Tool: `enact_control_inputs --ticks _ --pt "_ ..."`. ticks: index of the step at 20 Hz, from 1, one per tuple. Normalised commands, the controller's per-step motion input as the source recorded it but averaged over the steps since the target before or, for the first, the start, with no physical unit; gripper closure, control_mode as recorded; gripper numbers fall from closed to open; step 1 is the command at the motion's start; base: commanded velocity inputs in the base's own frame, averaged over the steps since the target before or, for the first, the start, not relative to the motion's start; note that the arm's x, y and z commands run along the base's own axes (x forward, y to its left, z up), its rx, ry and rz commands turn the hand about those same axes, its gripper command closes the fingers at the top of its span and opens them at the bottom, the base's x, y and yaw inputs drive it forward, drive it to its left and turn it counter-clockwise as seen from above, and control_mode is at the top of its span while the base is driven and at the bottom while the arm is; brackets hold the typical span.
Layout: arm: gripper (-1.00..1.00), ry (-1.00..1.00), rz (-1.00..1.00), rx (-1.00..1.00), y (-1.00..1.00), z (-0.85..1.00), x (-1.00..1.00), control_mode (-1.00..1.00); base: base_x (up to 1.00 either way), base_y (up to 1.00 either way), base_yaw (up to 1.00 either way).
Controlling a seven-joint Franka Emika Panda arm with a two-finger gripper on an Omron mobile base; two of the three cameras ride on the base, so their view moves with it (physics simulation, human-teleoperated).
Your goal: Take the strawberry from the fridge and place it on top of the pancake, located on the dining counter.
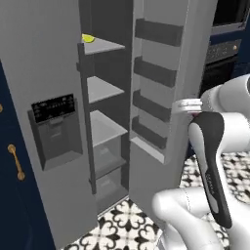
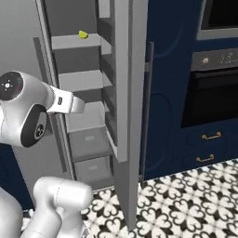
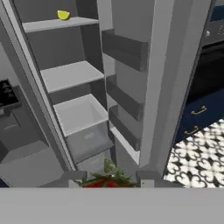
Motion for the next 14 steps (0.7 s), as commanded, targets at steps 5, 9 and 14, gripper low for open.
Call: enact_control_inputs --ticks 5,9,14 --pt "1.0 0.0 0.0 0.0 0.0 0.0 0.0 1.0 -1.0 -0.06 -0.51" --pt "1.0 0.0 0.0 0.0 0.0 0.0 0.0 1.0 -0.7 -0.19 -0.67" --pt "1.0 0.0 0.0 0.0 0.0 0.0 0.0 1.0 -0.28 -0.16 -0.83"
